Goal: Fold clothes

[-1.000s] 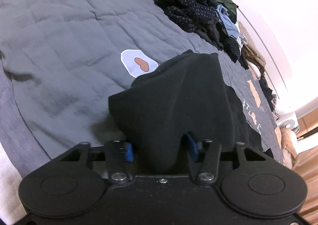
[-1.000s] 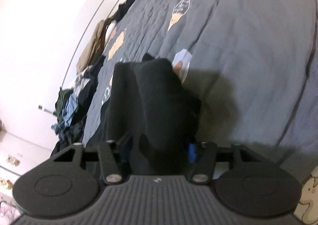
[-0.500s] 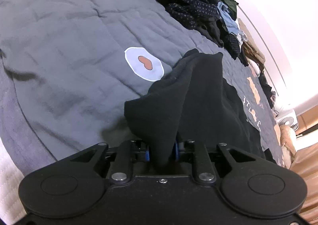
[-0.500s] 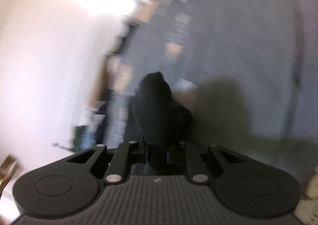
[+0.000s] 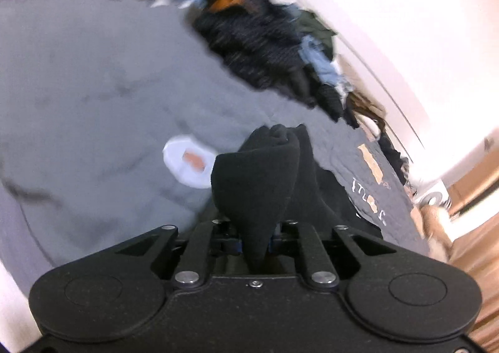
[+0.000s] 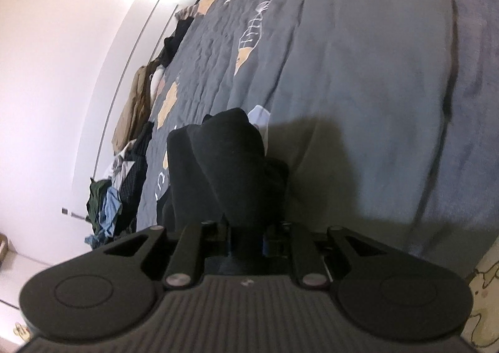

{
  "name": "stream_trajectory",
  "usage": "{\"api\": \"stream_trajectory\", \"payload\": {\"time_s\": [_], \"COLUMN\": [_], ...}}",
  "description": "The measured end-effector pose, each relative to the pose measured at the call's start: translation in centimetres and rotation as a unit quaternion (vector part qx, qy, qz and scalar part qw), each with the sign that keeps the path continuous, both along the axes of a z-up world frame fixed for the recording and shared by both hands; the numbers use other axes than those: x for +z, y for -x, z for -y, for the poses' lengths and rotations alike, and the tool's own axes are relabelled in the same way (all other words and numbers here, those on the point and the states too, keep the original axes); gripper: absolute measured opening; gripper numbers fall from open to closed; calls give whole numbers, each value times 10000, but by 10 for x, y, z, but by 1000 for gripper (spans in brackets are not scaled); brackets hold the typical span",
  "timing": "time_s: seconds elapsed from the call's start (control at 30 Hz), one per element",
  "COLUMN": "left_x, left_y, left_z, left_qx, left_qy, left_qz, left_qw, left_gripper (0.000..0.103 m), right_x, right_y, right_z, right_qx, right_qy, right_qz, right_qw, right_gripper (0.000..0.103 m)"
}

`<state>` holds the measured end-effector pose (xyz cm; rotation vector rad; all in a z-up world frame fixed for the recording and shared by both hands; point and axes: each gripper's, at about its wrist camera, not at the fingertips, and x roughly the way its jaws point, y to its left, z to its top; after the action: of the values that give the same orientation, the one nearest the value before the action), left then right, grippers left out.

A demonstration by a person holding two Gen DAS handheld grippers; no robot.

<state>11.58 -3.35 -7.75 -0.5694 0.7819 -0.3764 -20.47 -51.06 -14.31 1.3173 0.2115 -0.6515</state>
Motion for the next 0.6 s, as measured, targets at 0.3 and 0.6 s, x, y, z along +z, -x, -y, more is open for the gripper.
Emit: {"api": "stream_trajectory", "payload": {"time_s": [0.3, 0.6], "left_x": [-22, 24], "left_y": [-8, 13], "left_z": [-1, -24], "left_qx": [57, 526], "left_qy": [-579, -887], "left_qz": [-798, 40], "left_qw": [9951, 9947], "left_gripper": [40, 46], "right_x": [6, 37], "right_y": [4, 18], "right_z": [-4, -12], "right_qx": [268, 487], "right_qy": [158, 601], "right_qz": [-440, -940], "right_qw": [9985, 9926], "right_gripper": [26, 35]}}
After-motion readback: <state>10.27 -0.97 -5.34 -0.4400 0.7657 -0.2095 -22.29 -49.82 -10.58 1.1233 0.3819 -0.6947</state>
